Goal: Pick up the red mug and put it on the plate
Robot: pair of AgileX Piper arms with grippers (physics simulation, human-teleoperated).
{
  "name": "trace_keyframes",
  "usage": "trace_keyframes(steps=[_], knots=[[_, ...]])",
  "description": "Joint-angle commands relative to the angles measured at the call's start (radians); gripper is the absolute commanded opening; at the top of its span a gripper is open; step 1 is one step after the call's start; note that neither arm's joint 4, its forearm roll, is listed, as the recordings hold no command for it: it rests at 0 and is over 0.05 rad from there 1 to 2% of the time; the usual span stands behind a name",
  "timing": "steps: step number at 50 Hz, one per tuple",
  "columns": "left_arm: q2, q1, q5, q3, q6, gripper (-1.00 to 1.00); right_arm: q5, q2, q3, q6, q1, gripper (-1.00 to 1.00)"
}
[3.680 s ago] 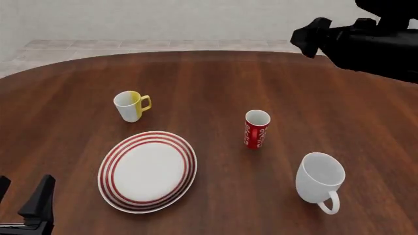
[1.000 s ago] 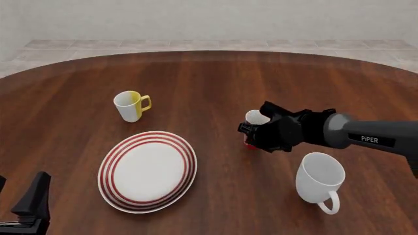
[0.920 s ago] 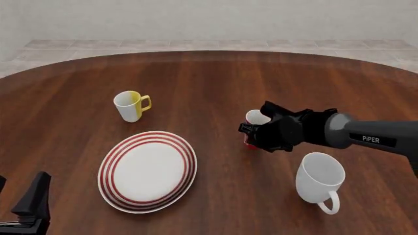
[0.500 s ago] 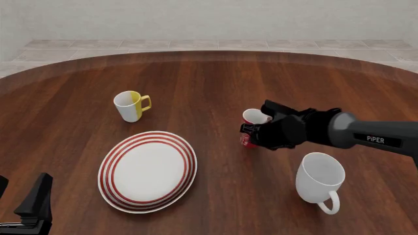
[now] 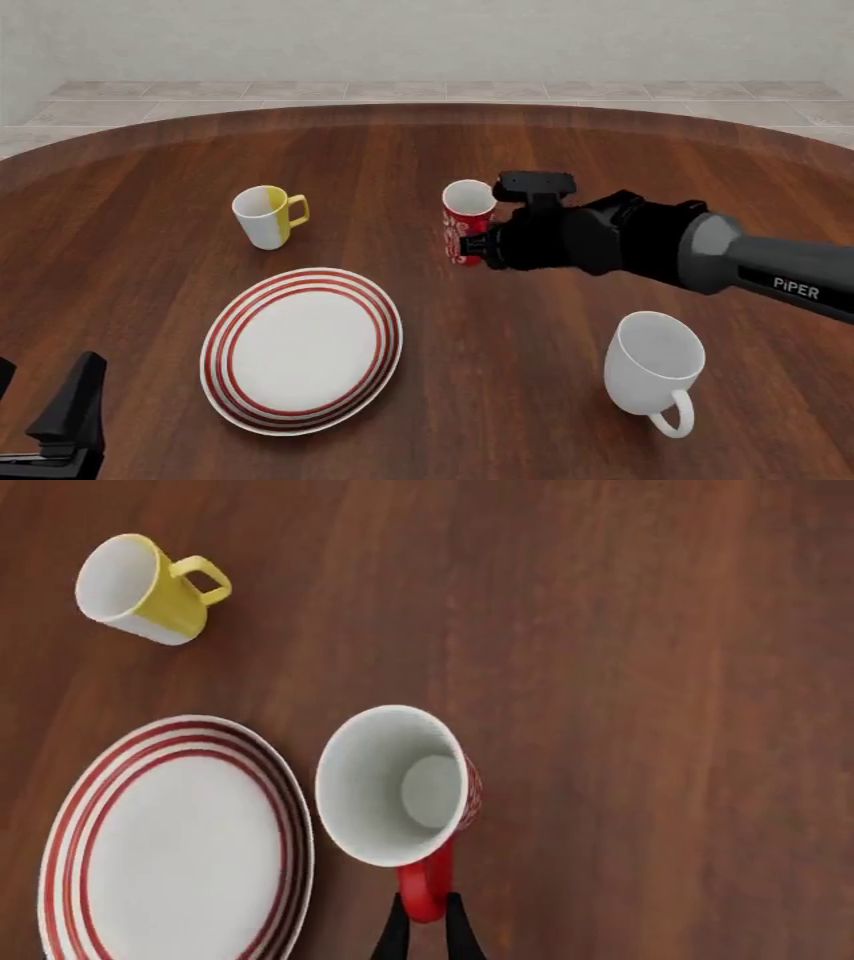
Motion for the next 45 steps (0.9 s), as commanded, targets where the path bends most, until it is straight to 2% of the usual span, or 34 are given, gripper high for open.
trace_keyframes(steps=[1, 5, 17, 22, 32, 45], knots=[[0.000, -0.003, 0.001, 0.002, 0.003, 1.00, 0.006, -0.028, -0.057, -0.124, 0.106, -1.00], [0.000, -0.003, 0.000, 0.005, 0.004, 1.00, 0.002, -0.064, -0.048, -0.187, 0.121, -1.00], [0.000, -0.006, 0.008, 0.000, 0.007, 1.00, 0.007, -0.116, -0.014, -0.256, 0.179, -1.00], [0.000, -0.007, 0.001, 0.007, 0.008, 1.00, 0.021, -0.122, -0.021, -0.265, 0.237, -1.00], [0.000, -0.007, 0.003, 0.006, 0.008, 1.00, 0.017, -0.134, -0.001, -0.274, 0.261, -1.00], [0.000, -0.006, 0.001, 0.007, 0.007, 1.00, 0.026, -0.125, -0.009, -0.256, 0.328, -1.00]])
